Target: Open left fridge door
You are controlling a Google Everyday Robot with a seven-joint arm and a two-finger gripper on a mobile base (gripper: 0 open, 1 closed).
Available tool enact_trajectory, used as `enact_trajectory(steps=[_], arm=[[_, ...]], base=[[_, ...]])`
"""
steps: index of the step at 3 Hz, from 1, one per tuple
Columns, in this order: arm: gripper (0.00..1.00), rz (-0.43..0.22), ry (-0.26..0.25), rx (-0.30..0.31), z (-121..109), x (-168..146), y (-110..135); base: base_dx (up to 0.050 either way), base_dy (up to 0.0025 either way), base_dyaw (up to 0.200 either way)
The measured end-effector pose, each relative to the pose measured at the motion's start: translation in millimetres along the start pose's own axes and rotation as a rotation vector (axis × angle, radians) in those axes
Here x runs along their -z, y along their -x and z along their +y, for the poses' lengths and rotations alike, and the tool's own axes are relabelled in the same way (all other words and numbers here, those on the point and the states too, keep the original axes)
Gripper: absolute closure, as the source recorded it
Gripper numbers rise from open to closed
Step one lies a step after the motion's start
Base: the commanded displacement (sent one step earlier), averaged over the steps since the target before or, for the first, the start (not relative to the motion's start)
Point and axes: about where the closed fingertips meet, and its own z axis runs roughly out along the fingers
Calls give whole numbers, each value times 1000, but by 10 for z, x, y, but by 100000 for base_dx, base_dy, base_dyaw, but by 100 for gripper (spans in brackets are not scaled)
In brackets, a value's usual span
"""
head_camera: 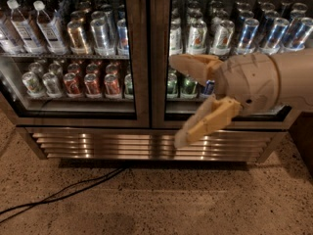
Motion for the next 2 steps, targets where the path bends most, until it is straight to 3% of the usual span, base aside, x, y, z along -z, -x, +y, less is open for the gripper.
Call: enact_trajectory(steps=[1, 2], arm=[[0, 17, 35, -54, -419, -158, 58], [0, 14, 52, -53, -429, -242, 126]], base=[[0, 0, 0], [0, 0, 0]])
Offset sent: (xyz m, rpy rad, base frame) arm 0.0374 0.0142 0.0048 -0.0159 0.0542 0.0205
